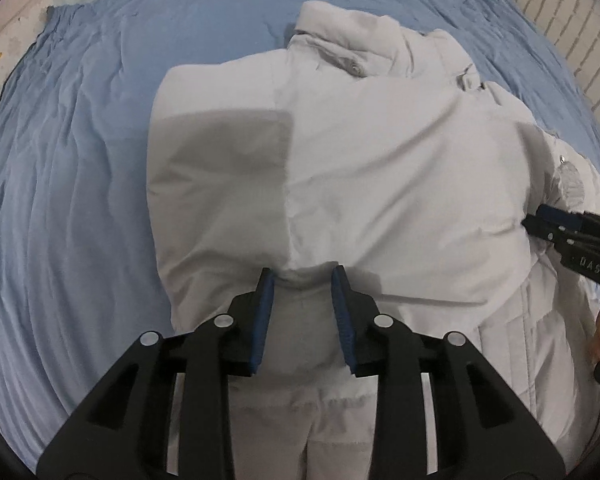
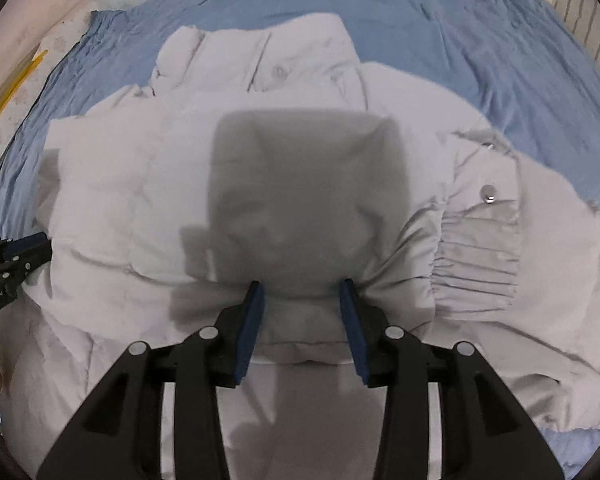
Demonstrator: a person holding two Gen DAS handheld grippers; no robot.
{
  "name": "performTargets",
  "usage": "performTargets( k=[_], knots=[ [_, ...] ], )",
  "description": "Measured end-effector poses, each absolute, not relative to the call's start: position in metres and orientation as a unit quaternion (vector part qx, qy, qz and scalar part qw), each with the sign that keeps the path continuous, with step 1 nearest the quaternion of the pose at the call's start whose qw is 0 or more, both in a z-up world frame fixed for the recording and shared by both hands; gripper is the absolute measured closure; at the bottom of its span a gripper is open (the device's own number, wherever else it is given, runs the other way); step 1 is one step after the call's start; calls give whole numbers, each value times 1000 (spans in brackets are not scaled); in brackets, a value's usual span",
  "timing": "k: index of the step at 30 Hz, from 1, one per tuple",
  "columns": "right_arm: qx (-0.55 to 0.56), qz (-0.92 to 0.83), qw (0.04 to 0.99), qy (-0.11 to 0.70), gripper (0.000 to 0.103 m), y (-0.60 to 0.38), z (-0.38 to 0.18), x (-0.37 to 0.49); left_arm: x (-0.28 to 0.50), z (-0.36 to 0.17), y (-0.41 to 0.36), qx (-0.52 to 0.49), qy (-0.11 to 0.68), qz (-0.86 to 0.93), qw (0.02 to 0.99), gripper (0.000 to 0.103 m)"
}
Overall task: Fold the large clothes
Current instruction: 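Release the jacket with both tools and smooth the folded side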
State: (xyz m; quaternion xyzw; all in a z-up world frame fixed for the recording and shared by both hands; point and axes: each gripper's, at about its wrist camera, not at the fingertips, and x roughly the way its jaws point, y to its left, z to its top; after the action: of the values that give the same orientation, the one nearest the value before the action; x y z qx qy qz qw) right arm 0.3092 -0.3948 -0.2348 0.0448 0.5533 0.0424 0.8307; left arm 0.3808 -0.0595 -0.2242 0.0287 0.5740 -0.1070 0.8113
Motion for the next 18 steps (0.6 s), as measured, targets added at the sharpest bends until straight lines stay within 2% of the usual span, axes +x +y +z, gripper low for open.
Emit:
performTargets(
  k=[3,4,5,6,7,8,10,13,18],
  knots=[
    [65,46,827,556,62,-403,-226,308,378,-216,-56,21,572,-102,813,69],
    [68,45,832,549,61,-407,-217,302,374,-212,-55,21,569,-100,816,58],
    [69,42,838,540,55,-411,-209,299,370,-207,-55,20,561,-98,822,39],
    [71,38,848,524,49,-418,-196,290,370,-202,-56,22,553,-96,827,30],
    [71,30,857,510,36,-426,-186,282,364,-193,-54,28,539,-90,837,20],
    [71,22,862,501,32,-434,-179,277,360,-187,-53,35,529,-86,844,17],
    [72,-4,873,483,30,-460,-162,262,357,-175,-52,45,516,-82,852,15],
    [79,-56,879,468,19,-502,-152,239,357,-165,-50,53,508,-67,857,3],
    [126,-160,863,462,14,-588,-169,192,347,-163,-36,34,503,-59,862,3]
  ],
)
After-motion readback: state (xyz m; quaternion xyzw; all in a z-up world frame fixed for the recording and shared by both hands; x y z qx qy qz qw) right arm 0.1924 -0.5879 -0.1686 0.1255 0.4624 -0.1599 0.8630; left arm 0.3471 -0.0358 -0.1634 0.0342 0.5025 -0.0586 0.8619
